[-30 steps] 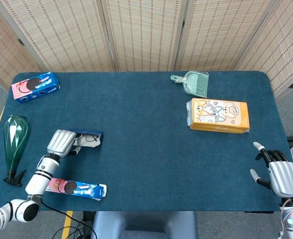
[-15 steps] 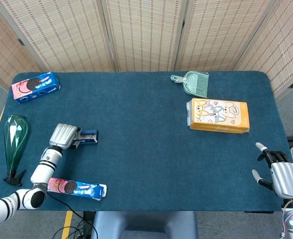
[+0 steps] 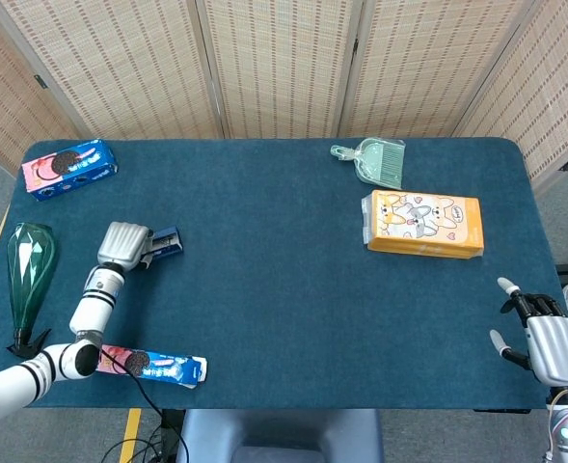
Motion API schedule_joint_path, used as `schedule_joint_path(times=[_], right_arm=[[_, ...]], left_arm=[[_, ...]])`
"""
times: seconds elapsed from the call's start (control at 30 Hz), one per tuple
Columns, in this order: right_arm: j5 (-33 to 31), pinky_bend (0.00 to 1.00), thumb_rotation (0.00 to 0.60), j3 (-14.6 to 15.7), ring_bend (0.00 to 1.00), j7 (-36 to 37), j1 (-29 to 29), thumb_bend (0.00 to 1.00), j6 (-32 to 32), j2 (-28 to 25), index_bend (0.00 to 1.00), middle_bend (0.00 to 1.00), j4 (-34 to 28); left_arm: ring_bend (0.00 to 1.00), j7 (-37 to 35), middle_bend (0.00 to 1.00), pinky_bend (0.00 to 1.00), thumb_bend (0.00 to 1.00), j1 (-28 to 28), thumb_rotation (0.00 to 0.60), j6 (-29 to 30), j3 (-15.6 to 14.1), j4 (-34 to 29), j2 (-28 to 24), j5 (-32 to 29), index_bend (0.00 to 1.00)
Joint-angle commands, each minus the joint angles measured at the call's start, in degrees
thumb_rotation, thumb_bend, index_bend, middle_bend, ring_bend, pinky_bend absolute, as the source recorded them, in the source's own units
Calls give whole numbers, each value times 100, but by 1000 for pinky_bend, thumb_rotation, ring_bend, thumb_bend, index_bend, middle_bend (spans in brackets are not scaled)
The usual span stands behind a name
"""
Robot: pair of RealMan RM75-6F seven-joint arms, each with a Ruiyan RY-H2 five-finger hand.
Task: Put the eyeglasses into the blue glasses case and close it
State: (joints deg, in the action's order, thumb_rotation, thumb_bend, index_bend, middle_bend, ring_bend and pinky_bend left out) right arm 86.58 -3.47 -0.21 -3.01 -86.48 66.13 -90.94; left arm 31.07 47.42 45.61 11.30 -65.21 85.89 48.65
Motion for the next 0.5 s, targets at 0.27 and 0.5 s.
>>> schedule_joint_path(times=[0.27,0.5], right_arm=[[-17,231,600,3,324,-27,21,301,-10,-13,119,440,-23],[-32,231,600,3,324,-35,17,301,15,-8,119,440,-22]], left_arm=[[963,233,1000,1000,500,350,600,-273,71,754,292,-411,621],[961,391,1000,1000,499,540,600,-504,41,1501,666,-638,554]])
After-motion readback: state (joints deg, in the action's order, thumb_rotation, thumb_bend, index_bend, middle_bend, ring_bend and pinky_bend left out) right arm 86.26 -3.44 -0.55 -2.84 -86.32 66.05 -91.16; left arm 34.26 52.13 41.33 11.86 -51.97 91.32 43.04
